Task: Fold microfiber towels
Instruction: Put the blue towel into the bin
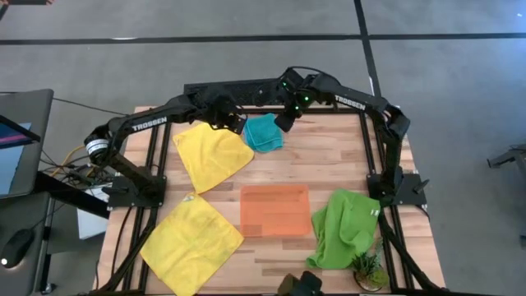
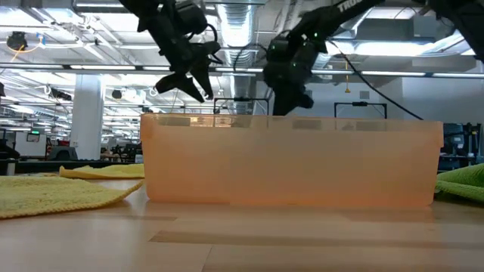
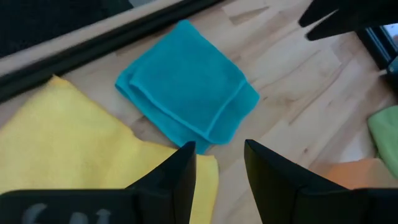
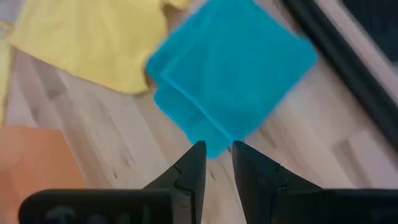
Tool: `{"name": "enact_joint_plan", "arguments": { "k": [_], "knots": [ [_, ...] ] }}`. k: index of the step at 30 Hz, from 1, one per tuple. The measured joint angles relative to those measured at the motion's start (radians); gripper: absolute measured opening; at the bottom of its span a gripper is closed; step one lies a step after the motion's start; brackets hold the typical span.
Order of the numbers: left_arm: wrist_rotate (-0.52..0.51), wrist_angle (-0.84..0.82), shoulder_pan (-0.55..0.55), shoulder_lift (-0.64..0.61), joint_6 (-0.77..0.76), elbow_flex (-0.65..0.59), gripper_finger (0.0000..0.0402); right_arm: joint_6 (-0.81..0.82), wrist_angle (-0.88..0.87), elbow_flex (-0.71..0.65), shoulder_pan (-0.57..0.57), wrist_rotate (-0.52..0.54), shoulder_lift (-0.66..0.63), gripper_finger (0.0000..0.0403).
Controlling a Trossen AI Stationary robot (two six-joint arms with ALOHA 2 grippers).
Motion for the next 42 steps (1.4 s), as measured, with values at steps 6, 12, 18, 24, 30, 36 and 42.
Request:
{"name": "enact_joint_plan", "arguments": {
  "k": [6, 12, 18, 24, 30, 36, 42],
  "knots": [
    [-0.001, 0.001, 0.012, 0.000, -0.007, 0.000, 0.0127, 0.044, -0.008, -0.002, -0.028, -0.003, 0.040, 0.0098],
    [0.013, 0.002, 0.013, 0.000, -0.033, 0.000, 0.0127, 0.038, 0.001, -0.003, -0.041, 0.001, 0.052, 0.0064],
    [0.027, 0.002, 0.013, 0.000, -0.034, 0.000, 0.0127, 0.038, 0.020, -0.002, -0.042, 0.011, 0.058, 0.0073],
    [0.027, 0.002, 0.013, 0.000, -0.034, 0.000, 0.0127, 0.038, 0.032, -0.002, -0.040, 0.008, 0.072, 0.0124],
    [0.034, 0.002, 0.013, 0.000, -0.034, 0.000, 0.0127, 0.075, 0.095, -0.002, -0.040, -0.012, 0.072, 0.0201],
    [0.055, 0.001, 0.013, 0.000, -0.033, 0.000, 0.0127, 0.151, 0.127, -0.019, -0.079, -0.182, 0.072, 0.0230],
    [0.072, 0.001, 0.013, 0.000, -0.005, 0.000, 0.0127, 0.202, 0.144, -0.039, -0.112, -0.188, 0.072, 0.0225]
  ]
}}
